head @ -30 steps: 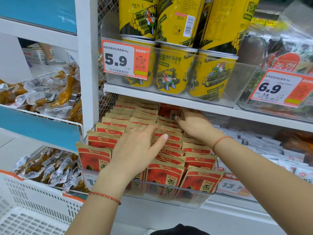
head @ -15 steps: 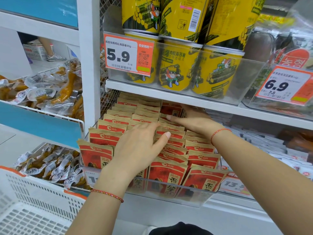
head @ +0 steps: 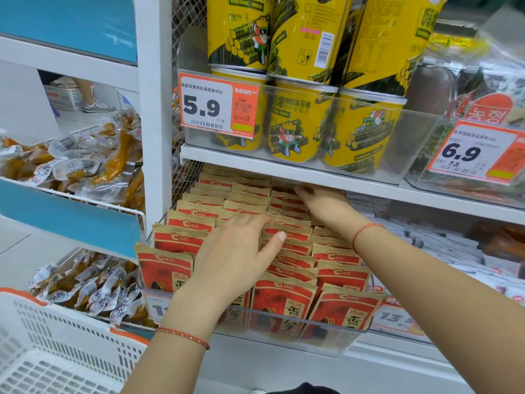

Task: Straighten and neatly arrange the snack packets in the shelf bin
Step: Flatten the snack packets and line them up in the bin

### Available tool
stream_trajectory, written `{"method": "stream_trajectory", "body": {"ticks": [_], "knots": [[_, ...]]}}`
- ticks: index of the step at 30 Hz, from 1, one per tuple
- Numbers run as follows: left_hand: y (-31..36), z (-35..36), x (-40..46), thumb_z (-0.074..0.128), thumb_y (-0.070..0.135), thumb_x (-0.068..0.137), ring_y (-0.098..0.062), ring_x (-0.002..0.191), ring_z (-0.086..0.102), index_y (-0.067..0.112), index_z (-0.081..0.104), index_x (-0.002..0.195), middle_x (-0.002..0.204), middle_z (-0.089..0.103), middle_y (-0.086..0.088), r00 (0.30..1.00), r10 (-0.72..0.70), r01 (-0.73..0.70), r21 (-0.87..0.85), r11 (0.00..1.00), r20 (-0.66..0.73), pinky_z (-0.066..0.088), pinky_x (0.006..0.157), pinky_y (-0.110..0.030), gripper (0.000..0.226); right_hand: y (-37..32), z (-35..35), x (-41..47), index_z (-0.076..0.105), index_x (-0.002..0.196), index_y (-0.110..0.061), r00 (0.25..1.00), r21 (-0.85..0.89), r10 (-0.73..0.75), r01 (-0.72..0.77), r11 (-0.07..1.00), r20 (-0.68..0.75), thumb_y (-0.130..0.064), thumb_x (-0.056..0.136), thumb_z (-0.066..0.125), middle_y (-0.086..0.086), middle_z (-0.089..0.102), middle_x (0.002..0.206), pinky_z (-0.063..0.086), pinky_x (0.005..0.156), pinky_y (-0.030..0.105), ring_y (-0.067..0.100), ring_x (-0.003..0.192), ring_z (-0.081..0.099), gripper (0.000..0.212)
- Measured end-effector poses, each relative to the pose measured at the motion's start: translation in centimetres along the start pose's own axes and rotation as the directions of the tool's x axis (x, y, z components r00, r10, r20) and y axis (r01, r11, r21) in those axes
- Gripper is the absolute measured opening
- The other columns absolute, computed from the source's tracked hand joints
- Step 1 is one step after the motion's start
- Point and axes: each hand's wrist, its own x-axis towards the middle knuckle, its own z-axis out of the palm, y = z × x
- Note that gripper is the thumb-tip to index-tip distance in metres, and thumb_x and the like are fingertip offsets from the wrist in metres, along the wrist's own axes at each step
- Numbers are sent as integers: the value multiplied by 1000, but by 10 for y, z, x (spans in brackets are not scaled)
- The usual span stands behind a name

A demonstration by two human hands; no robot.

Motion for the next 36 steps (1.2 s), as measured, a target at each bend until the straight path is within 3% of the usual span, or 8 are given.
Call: {"method": "stream_trajectory", "body": {"ticks": [5, 9, 20, 25, 29, 32, 34, 36], "knots": [[-1, 0, 1, 31, 58, 99, -9, 135, 41, 32, 40, 145, 148, 46, 12, 1000, -2, 2, -6, 1000, -6, 37, 102, -29, 54, -5, 0, 9, 55, 124, -27, 994, -158, 55, -38, 987, 100, -46, 100, 37, 3, 63, 108, 40, 61, 25, 21, 82, 57, 35], [-1, -1, 0, 32, 57, 99, -8, 136, 40, 32, 40, 145, 148, 45, 12, 1000, 1, -1, -9, 1000, -10, 37, 103, -29, 53, -4, 6, 8, 60, 117, -25, 1000, -166, 20, -22, 986, -15, -40, 101, 40, 6, 64, 116, 44, 76, 30, 30, 102, 60, 30], [-1, -2, -3, 33, 56, 100, -8, 135, 41, 32, 41, 145, 147, 46, 13, 1000, 10, -10, -18, 1000, -25, 37, 101, -28, 52, 1, -13, -62, 54, 110, -17, 951, -184, -266, 237, 954, -159, -31, 102, 36, 5, 67, 84, 44, 70, 37, 34, 86, 63, 24], [-3, 0, -6, 41, 46, 100, -2, 131, 37, 32, 37, 147, 145, 43, 15, 979, 30, -73, -209, 975, -202, 28, 92, -17, 49, 2, -26, -108, 50, 106, -19, 804, -261, -523, 460, 849, -282, -37, 100, 29, -6, 70, 92, 47, 58, 37, 20, 75, 64, 28], [-4, -2, -9, 52, 48, 95, 4, 136, 29, 33, 33, 148, 149, 37, 17, 957, 12, -113, -332, 937, -290, 25, 103, -18, 58, -13, -52, -120, 57, 97, -19, 705, -46, -514, 567, 822, -488, -34, 98, 38, -14, 50, 59, 36, 52, 32, 3, 52, 45, 25], [5, -14, -11, 59, 54, 90, 6, 132, 39, 36, 42, 141, 141, 46, 22, 959, -60, -128, -611, 781, -277, 34, 106, -21, 57, -35, -72, -123, 59, 94, -19, 674, 137, -481, 649, 749, -560, -32, 99, 45, -11, 63, 78, 49, 62, 38, 8, 73, 60, 19], [13, -31, -11, 63, 47, 90, -2, 119, 57, 31, 56, 129, 126, 64, 15, 981, -62, -120, -820, 559, -185, 47, 100, -29, 43, -51, -84, -122, 59, 89, -20, 683, 249, -446, 669, 701, -579, -29, 100, 48, -9, 62, 75, 48, 62, 41, 10, 70, 58, 18], [18, -51, -7, 64, 37, 90, -12, 106, 68, 24, 65, 118, 111, 73, 6, 988, -56, -104, -890, 445, -143, 55, 90, -34, 31, -65, -91, -117, 59, 86, -20, 711, 382, -386, 664, 643, -587, -28, 99, 49, -4, 61, 72, 48, 63, 44, 15, 69, 58, 18]]}}
